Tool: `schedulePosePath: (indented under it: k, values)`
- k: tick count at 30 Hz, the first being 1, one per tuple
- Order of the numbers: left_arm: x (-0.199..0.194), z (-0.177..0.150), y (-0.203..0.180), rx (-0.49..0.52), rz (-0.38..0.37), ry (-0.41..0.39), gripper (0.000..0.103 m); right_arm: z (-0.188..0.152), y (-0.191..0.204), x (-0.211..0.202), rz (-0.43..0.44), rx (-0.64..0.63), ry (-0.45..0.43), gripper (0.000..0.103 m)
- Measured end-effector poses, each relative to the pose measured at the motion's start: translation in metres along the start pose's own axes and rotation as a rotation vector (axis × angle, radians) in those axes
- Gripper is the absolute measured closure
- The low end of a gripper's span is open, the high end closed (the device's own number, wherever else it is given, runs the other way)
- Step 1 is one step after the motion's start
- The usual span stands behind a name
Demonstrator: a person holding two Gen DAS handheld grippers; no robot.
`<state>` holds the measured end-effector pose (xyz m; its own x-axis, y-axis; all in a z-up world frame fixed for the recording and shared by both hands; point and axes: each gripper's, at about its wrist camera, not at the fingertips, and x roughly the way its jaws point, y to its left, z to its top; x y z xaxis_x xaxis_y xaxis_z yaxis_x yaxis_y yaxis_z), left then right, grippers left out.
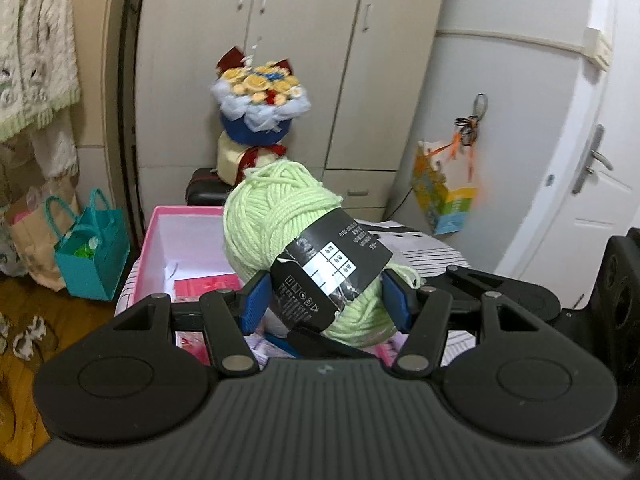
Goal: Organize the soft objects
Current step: 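Lower the yarn ball into the pink box and open the left tool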
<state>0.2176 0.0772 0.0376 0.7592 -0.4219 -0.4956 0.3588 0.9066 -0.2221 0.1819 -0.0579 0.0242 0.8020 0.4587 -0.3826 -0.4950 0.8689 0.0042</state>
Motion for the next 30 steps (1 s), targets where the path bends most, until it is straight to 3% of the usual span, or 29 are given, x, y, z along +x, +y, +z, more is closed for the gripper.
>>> schedulePosePath:
  k: [7,16,22,30]
  values:
    - [0.045,0.003,0.046,-0.115,-0.002,0.065,0.044,0.005,-0.012,0.051,0.061,0.028,0.134,0.041]
    - [0.072,-0.002,0.077,-0.206,0.012,0.107,0.042,0.013,-0.018,0.094,0.091,0.009,0.276,0.038]
    - [0.047,-0.011,0.053,-0.063,0.158,0.028,0.04,0.01,-0.019,0.067,0.056,-0.06,0.265,0.027]
    - [-0.003,-0.018,0.026,-0.022,0.13,0.009,0.038,0.014,-0.049,-0.007,0.085,0.004,0.174,0.026]
